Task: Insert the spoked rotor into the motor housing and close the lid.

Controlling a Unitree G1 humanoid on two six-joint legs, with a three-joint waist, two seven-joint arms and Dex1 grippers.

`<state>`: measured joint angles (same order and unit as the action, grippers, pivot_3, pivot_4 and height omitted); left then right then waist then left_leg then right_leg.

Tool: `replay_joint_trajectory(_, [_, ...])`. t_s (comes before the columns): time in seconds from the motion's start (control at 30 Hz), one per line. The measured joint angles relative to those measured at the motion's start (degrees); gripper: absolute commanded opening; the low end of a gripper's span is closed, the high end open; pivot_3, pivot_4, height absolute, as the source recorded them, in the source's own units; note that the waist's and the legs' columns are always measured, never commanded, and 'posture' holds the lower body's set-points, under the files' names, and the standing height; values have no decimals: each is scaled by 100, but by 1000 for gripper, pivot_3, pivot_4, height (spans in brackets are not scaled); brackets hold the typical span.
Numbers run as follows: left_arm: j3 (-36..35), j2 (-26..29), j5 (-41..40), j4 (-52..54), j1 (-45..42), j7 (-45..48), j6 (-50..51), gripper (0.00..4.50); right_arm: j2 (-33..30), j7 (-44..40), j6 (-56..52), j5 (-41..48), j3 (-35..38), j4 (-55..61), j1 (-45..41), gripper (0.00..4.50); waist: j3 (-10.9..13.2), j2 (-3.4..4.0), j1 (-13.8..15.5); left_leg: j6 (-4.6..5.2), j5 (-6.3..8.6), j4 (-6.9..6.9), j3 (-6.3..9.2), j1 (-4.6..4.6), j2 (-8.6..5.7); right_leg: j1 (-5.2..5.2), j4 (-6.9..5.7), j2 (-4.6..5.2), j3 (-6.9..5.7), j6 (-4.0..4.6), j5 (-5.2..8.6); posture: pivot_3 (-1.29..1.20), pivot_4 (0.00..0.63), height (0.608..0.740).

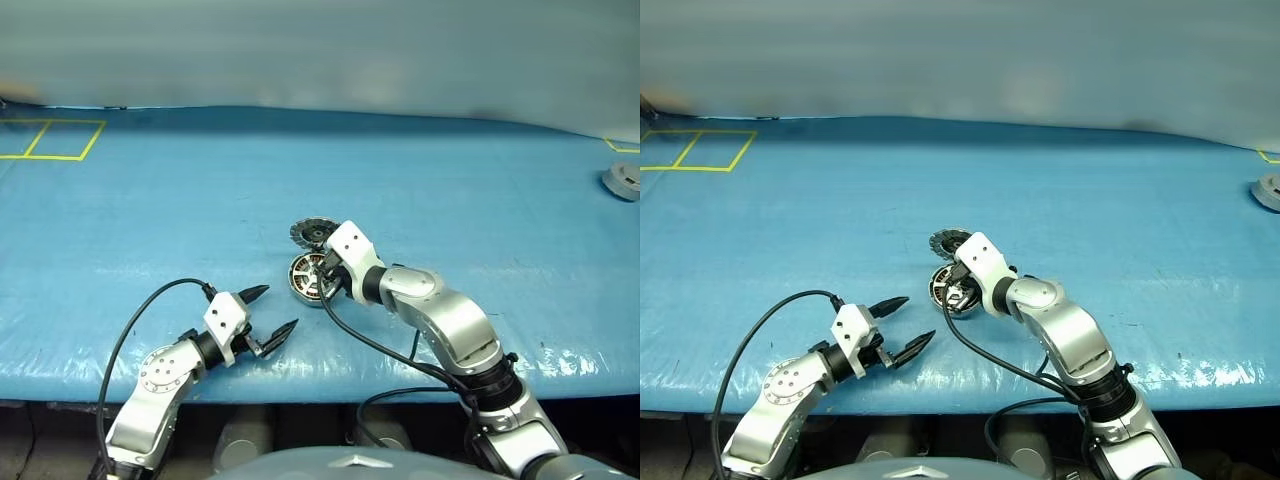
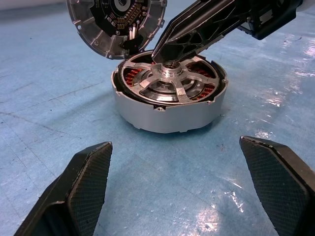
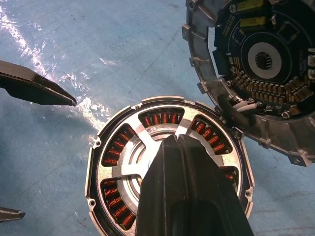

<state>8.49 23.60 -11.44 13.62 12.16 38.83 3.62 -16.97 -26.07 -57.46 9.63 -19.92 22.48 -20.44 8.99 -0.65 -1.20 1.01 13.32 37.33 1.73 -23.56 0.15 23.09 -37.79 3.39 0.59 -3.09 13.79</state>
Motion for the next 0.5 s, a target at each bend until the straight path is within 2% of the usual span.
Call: replay_joint_trajectory(0.5, [0,25,-1,0,-1,3,14,4500,163,270,185,21,195,-226,154,30,-3,-2,12,0,0,1,0,11,0,-14,2,1,0,4,3,0,150,740])
